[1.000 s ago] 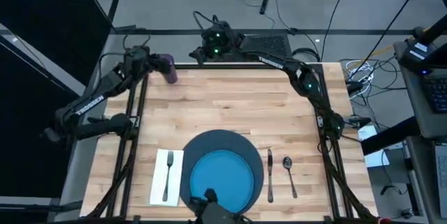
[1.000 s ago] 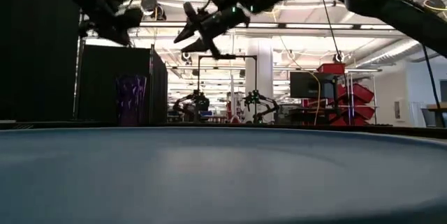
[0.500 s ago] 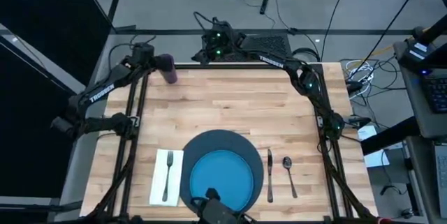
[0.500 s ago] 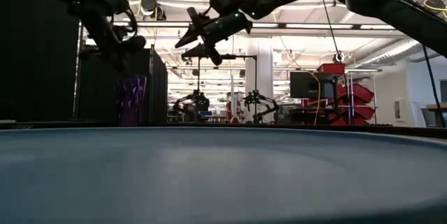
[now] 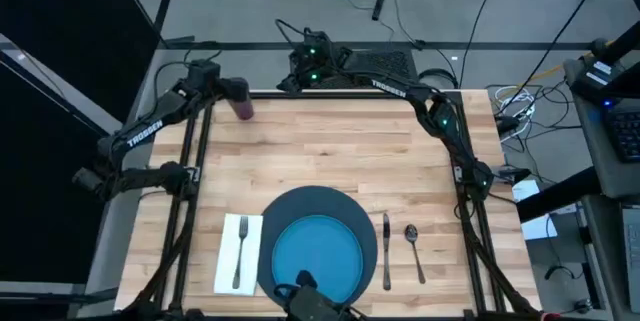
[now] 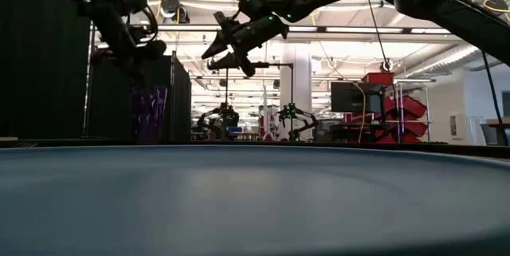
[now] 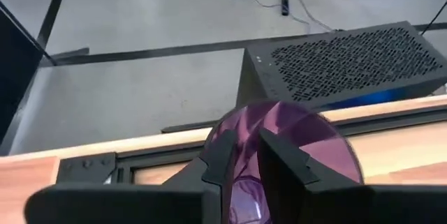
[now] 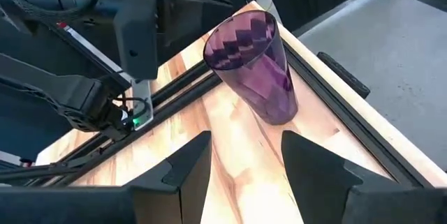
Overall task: Set table place
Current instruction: Put the violet cup on the middle right of the table
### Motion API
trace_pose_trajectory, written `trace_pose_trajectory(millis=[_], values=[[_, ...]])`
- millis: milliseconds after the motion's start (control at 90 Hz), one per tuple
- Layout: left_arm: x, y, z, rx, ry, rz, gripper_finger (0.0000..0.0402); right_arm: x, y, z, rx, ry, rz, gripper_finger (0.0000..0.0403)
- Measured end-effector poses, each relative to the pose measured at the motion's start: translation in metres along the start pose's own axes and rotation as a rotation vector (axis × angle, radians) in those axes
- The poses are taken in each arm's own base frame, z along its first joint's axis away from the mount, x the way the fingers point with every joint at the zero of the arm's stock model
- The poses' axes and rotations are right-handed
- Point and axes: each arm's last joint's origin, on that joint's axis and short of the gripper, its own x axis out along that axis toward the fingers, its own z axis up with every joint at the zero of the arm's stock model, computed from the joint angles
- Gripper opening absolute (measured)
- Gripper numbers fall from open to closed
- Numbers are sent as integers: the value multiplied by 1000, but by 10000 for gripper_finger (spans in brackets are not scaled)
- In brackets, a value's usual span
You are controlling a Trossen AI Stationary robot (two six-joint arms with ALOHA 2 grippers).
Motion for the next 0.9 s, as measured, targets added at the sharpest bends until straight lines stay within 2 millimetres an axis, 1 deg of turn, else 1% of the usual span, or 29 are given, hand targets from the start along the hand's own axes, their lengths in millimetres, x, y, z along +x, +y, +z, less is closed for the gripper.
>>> trace_pose_trajectory(millis=[178, 356, 478, 611, 900], values=[[2, 0, -5, 80, 46, 17, 47, 0, 0, 0, 0, 1, 0, 160], [1, -2, -5, 89, 45, 18, 47, 1, 0, -3, 2, 23, -5, 160], [1, -2, -5, 141, 37, 26, 47, 1, 1, -6, -7, 48, -11, 160], [3, -2, -2, 160, 3, 55, 47, 1, 1, -8, -4, 70, -15, 160], [8, -4, -10, 247, 91, 69, 47, 4, 6, -12, -20, 92, -12, 160]])
